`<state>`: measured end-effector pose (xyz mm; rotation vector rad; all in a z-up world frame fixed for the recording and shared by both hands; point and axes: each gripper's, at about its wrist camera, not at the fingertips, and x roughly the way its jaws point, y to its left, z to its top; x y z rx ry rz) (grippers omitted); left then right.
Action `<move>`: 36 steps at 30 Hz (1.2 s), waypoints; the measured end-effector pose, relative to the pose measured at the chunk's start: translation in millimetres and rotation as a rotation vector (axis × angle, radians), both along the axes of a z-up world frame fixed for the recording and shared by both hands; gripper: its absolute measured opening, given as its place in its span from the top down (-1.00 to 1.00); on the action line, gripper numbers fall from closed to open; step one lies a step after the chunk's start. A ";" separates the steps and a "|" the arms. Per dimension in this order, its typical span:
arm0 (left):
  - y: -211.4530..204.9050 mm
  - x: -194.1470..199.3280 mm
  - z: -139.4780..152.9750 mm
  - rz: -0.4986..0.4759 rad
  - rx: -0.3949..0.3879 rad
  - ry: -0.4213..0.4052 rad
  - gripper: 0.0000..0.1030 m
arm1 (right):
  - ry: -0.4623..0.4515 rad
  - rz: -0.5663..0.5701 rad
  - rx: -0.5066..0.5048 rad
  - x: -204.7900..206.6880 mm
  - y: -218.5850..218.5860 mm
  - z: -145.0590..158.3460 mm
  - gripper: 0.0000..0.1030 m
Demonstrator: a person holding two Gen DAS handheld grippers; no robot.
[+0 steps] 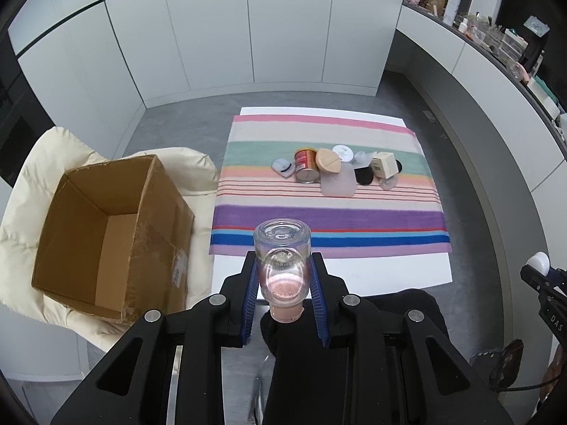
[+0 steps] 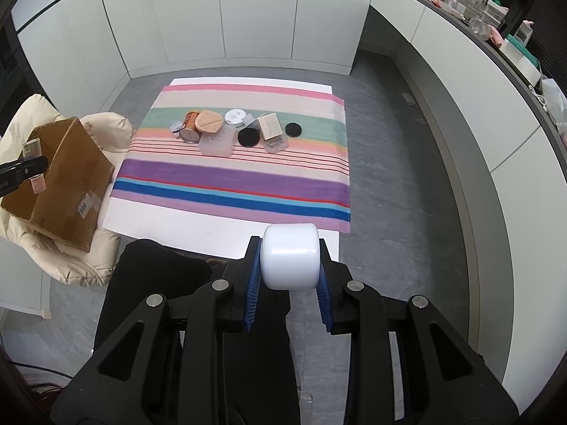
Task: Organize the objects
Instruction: 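Carry the jar and cap over the cardboard box with both tools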
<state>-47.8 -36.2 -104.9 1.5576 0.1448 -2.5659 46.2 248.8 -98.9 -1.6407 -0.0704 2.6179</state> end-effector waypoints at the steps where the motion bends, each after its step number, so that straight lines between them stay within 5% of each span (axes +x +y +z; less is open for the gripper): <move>1: -1.8 0.6 0.2 0.003 0.001 0.000 0.46 | -0.002 0.008 0.002 -1.2 -3.6 -0.6 0.43; 14: -50.1 27.0 -2.6 0.087 0.004 -0.007 0.46 | -0.019 0.149 0.004 -18.9 -71.6 -7.2 0.43; 36: -161.7 115.4 -14.7 0.358 0.016 -0.048 0.46 | -0.066 0.548 -0.033 -30.4 -252.8 -31.4 0.43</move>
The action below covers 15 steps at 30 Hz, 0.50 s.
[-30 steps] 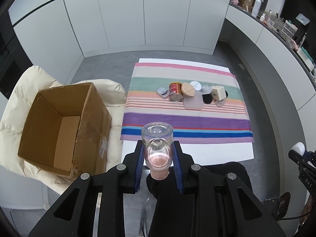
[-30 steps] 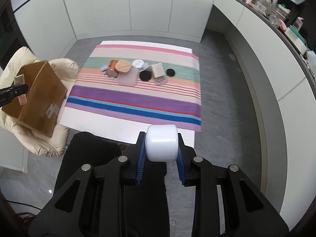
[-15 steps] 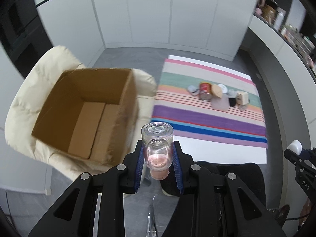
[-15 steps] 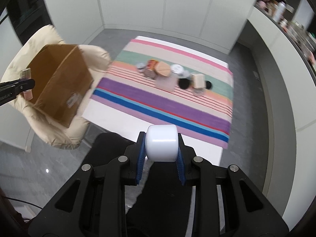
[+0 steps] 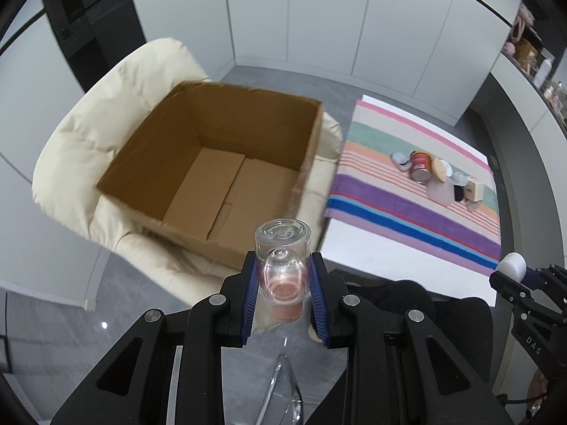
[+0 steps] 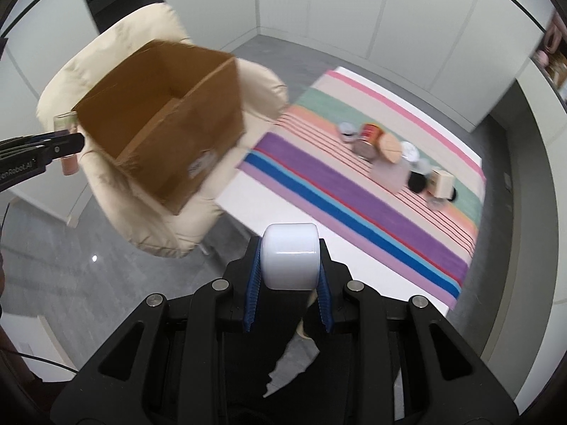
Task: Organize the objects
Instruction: 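Carry the jar and cap over the cardboard box with both tools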
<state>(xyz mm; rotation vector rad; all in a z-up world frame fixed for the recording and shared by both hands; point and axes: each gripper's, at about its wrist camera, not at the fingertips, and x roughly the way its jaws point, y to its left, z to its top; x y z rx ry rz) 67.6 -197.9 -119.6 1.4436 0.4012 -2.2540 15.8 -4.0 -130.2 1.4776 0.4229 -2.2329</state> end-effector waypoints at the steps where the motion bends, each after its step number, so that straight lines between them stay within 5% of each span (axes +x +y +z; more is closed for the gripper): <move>1: -2.7 3.5 -0.9 0.007 0.002 -0.002 0.46 | -0.001 0.012 0.001 0.9 -6.3 -0.5 0.43; 15: -43.8 35.8 -18.6 0.078 0.041 -0.031 0.46 | -0.016 0.165 0.024 4.0 -92.3 -12.1 0.43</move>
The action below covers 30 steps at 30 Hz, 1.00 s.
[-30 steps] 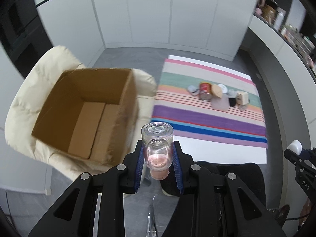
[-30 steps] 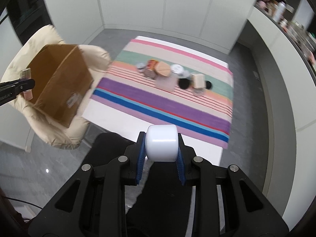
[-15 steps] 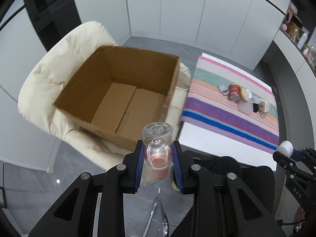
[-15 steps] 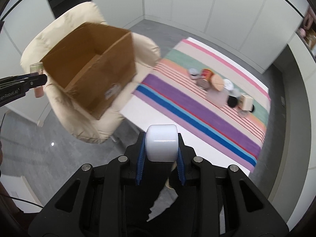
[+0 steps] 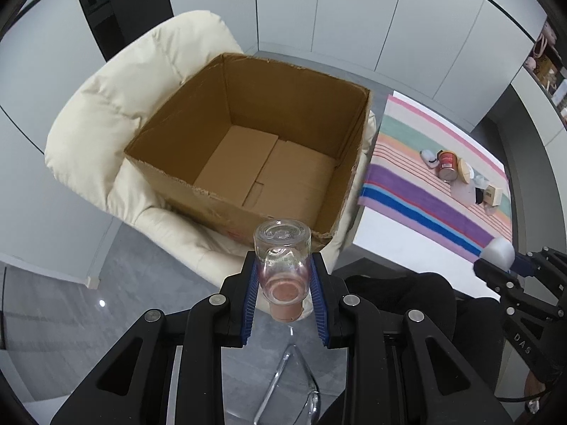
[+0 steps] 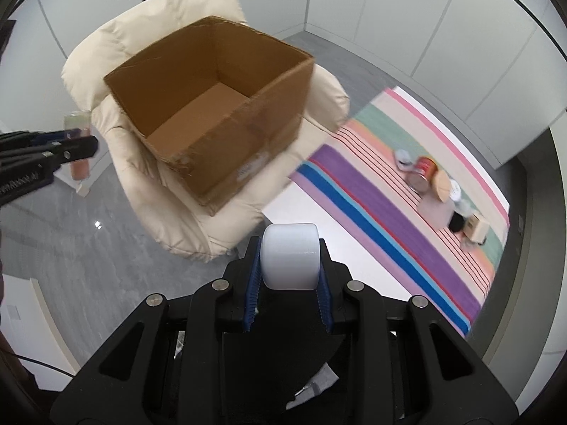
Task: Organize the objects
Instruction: 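Carry the jar and cap over the cardboard box with both tools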
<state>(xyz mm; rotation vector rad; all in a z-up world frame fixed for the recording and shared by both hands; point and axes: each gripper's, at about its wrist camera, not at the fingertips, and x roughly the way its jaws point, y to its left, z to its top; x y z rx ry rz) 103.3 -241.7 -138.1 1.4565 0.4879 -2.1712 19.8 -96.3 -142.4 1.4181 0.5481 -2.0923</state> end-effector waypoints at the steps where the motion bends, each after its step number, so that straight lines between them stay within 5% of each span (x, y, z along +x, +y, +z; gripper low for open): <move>1: -1.6 0.9 -2.2 0.002 0.009 0.000 0.46 | -0.002 0.007 0.000 1.2 -5.4 -0.6 0.43; 17: -14.5 -4.5 -14.0 0.007 0.030 -0.011 0.46 | 0.001 0.027 0.014 -0.6 -25.1 -2.5 0.43; 30: -58.7 -31.6 -12.2 0.055 0.033 0.039 0.46 | 0.010 0.040 -0.037 -40.7 -68.6 10.8 0.43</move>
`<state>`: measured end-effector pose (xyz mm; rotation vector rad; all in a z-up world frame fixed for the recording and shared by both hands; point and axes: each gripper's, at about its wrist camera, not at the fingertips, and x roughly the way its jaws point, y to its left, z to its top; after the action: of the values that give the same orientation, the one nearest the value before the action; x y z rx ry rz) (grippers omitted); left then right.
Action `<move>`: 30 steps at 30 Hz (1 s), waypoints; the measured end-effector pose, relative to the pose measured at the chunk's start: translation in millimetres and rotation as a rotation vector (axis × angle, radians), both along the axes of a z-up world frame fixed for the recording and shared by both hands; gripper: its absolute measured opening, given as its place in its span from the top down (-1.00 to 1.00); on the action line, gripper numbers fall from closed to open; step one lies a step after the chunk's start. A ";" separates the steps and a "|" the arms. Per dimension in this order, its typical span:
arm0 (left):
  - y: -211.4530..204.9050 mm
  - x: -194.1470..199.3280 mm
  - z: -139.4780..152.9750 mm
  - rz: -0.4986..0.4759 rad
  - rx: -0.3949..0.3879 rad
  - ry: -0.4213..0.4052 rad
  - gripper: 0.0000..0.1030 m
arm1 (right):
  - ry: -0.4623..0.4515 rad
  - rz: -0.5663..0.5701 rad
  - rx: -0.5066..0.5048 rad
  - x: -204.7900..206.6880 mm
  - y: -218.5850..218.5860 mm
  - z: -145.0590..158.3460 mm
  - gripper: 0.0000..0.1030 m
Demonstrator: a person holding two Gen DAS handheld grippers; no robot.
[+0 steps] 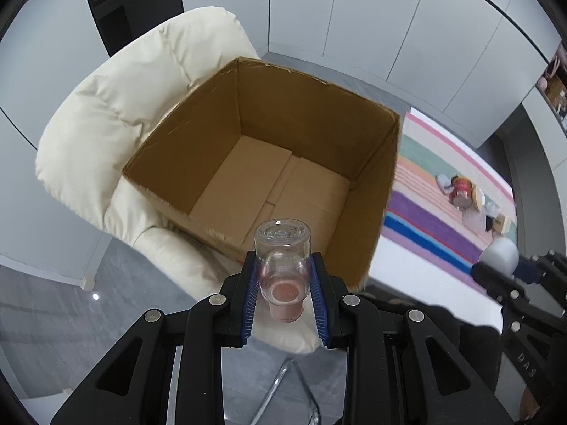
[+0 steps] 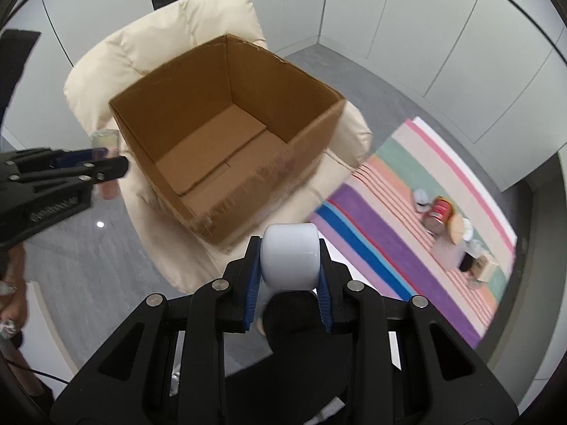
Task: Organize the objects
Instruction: 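Carry the jar and cap over the cardboard box with both tools, then open the left tool to drop the jar while the right tool drops the cap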
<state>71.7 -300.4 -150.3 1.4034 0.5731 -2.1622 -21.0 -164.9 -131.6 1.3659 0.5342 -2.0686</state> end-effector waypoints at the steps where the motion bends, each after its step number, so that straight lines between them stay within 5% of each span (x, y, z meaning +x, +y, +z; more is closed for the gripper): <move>1: -5.1 -1.7 -1.5 0.008 0.017 0.015 0.46 | -0.004 0.001 -0.003 -4.4 -5.8 -1.8 0.43; 4: -29.8 -12.5 -13.0 0.046 0.071 0.036 0.46 | -0.021 0.009 -0.007 -21.3 -28.6 -11.7 0.43; 18: -100.4 -46.5 -69.3 0.108 0.077 -0.069 0.46 | -0.085 0.035 0.053 -67.4 -108.8 -81.6 0.43; 30: -102.2 -45.9 -67.9 0.095 0.073 -0.049 0.46 | -0.114 0.046 0.064 -60.4 -117.4 -103.1 0.43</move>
<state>25.8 -402.7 -218.3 1.4336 0.6922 -2.0457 -81.4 -282.3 -234.6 1.4848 0.5821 -1.9384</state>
